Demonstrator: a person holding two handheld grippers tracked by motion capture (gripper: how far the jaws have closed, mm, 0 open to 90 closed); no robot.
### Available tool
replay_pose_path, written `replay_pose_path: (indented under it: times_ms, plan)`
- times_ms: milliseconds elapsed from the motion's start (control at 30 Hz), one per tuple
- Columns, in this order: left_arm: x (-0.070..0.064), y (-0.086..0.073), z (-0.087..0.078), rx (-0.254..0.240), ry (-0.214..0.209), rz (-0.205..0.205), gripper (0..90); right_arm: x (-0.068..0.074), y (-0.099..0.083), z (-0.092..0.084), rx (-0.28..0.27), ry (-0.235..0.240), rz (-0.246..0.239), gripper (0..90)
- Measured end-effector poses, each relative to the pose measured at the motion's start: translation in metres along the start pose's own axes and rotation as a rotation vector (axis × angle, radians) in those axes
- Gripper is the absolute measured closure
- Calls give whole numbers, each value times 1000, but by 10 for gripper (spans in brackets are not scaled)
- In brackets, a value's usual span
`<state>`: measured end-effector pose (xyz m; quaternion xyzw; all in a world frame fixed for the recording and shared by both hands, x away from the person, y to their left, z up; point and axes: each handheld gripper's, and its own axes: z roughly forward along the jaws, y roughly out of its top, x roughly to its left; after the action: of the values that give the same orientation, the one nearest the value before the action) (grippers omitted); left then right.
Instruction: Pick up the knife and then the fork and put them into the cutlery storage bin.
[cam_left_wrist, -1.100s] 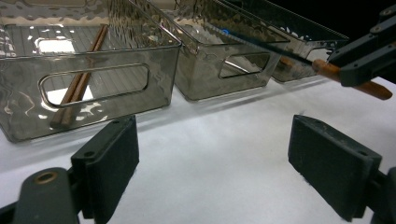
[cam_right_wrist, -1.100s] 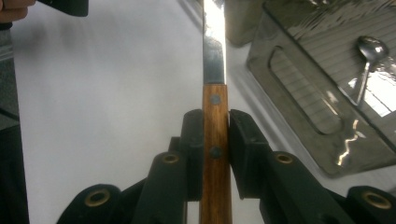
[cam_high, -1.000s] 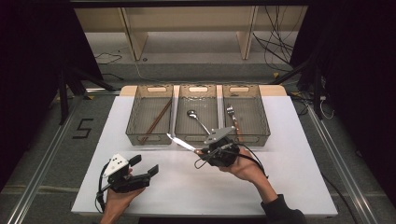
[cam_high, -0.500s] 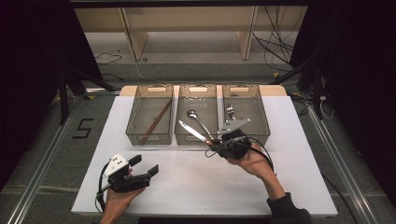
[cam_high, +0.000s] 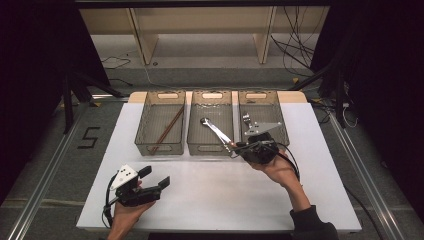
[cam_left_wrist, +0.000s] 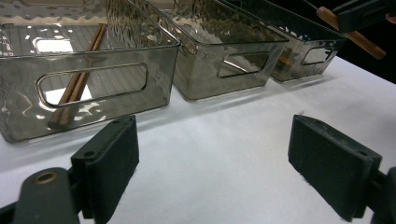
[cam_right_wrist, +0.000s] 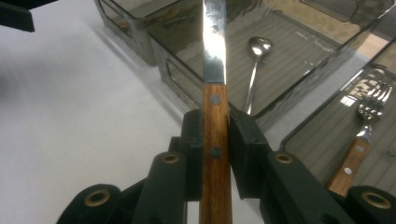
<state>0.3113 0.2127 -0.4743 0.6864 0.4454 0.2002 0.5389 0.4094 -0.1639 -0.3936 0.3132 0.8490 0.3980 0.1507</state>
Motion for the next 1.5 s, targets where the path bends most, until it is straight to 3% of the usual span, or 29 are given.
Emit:
replay_pose_path:
  times_ms: [300, 600, 967, 1300, 1500]
  plan:
    - [0, 0, 0, 4, 0, 2, 162, -18, 2, -4, -21, -40, 59, 770]
    - [0, 0, 0, 2, 0, -1, 162, -50, 10, -7, -20, -114, 137, 770]
    - [0, 0, 1, 5, 0, 2, 162, -83, 11, 0, 17, -195, 232, 770]
    - [0, 0, 0, 2, 1, -2, 162, -105, 12, 14, 63, -266, 305, 769]
    - [0, 0, 0, 4, 0, -2, 162, -113, 9, 22, 88, -283, 339, 769]
